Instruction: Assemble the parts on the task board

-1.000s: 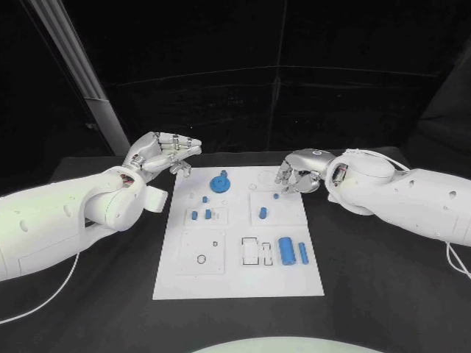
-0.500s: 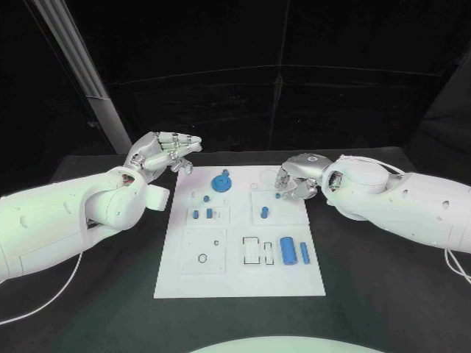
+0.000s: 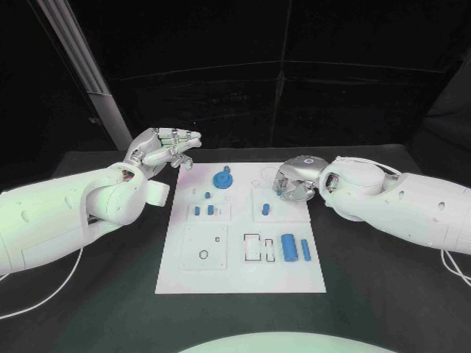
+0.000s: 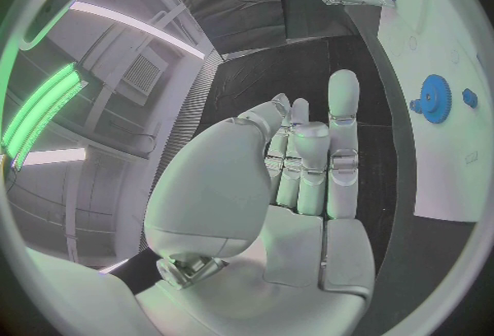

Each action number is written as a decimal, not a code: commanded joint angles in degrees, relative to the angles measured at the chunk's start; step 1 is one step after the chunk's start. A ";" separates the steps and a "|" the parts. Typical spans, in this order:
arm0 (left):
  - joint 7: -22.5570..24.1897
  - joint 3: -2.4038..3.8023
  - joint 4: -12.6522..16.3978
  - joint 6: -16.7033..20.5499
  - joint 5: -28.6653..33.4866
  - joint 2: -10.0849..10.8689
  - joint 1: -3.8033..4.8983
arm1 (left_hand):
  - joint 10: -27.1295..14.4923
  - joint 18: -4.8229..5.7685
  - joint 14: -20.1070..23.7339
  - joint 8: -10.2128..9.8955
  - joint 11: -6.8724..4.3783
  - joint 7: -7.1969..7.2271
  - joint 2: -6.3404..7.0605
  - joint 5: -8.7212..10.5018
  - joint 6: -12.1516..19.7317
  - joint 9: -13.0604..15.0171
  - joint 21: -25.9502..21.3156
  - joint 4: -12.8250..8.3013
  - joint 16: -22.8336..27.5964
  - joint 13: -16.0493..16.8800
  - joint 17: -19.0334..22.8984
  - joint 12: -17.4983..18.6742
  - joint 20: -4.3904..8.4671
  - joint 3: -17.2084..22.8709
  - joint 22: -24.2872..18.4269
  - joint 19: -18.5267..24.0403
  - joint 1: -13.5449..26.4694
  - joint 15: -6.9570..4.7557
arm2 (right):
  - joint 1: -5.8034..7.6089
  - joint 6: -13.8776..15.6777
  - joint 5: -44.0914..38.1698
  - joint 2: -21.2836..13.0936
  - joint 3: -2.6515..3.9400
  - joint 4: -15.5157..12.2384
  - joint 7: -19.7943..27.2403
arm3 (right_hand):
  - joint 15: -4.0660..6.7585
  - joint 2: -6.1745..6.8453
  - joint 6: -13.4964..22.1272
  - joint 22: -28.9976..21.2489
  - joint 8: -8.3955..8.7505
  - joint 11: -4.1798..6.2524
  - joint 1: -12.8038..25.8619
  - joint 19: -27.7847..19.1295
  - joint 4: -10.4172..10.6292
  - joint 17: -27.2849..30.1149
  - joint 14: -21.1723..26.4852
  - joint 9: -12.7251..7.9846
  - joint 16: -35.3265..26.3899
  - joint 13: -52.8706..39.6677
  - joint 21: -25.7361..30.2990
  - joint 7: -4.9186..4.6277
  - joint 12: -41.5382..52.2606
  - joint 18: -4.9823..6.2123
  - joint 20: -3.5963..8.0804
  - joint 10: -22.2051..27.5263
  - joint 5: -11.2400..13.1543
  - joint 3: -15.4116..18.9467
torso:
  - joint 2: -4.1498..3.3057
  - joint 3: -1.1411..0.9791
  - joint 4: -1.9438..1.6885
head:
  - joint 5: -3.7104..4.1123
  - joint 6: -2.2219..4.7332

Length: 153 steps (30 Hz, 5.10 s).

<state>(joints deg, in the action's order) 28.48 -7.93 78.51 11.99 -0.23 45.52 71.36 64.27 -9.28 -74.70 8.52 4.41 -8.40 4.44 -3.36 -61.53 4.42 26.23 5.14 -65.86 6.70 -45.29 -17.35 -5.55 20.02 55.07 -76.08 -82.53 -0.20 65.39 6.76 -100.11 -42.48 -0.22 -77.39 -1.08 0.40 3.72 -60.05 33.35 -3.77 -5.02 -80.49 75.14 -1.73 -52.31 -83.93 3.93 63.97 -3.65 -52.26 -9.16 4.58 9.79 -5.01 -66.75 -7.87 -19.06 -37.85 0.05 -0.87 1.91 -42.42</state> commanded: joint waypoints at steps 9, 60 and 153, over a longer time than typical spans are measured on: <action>0.76 0.03 -0.24 -0.79 0.52 -0.15 0.07 | -0.55 -0.86 0.39 0.25 0.10 -0.26 -0.09 -0.14 0.25 -0.07 -0.21 -0.14 0.04 0.10 0.04 -0.42 0.05 0.49 -0.09 0.34 0.42 0.10 | -0.28 -2.15 -1.22 0.71 0.03 0.57 0.10 | 0.07 0.04 -1.23 3.06 -0.13 0.24 0.88 -0.87 -0.25 -1.41 -1.41 0.09 1.98 -0.02 -3.08 0.16 -0.28 -0.76 -0.03 -1.40 0.60 -3.08 | 0.02 -0.01 0.12 | -0.16 -0.40; 0.39 0.03 -1.08 -0.44 0.52 -0.13 0.09 | -1.84 -0.90 0.75 0.52 0.57 -0.85 0.12 -0.13 1.36 -0.18 -1.05 -0.84 -0.07 0.25 0.12 -1.13 -0.15 1.66 -0.38 0.65 0.72 0.44 | -0.60 10.72 -1.35 -5.28 0.19 -10.61 -3.64 | 0.69 -1.04 -4.42 10.92 -0.30 1.03 0.33 -0.37 -2.36 -4.49 -1.55 0.39 5.87 -0.27 -9.94 0.86 0.00 -1.65 0.44 -4.56 3.12 -9.44 | 0.18 0.06 0.15 | -0.20 -0.43; 0.16 0.05 -1.75 -1.41 0.51 -1.82 0.15 | -2.27 -0.93 0.95 0.74 0.71 -0.99 0.16 -0.12 1.71 -0.18 -1.34 -0.97 -0.09 0.33 0.15 -1.49 -0.25 2.01 -0.47 0.83 1.08 0.57 | -5.66 0.15 -4.25 11.23 -1.52 -9.68 -3.01 | 0.38 -0.54 -3.83 11.21 0.06 0.66 1.55 -0.95 -2.59 -3.86 -1.27 0.20 6.17 -0.24 -10.62 0.49 -0.54 -1.62 0.14 -4.06 3.22 -10.36 | 0.10 0.14 0.08 | -9.23 -3.64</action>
<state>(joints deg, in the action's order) 28.33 -7.92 76.77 11.37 0.06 43.76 71.41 62.44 -9.27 -74.12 8.96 5.02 -9.30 4.41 -3.36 -60.18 4.32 24.94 4.11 -65.86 6.96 -45.20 -18.59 -5.94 21.67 54.67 -75.69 -82.02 0.41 59.69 8.41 -103.34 -31.30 -1.67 -87.14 -3.60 0.83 3.24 -64.11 44.58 -3.60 -3.94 -79.31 74.53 -4.41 -56.23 -83.95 4.06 69.77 -3.90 -62.55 -8.34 4.42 8.88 -4.80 -70.90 -5.01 -29.33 -37.79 0.15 -0.76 -7.39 -46.20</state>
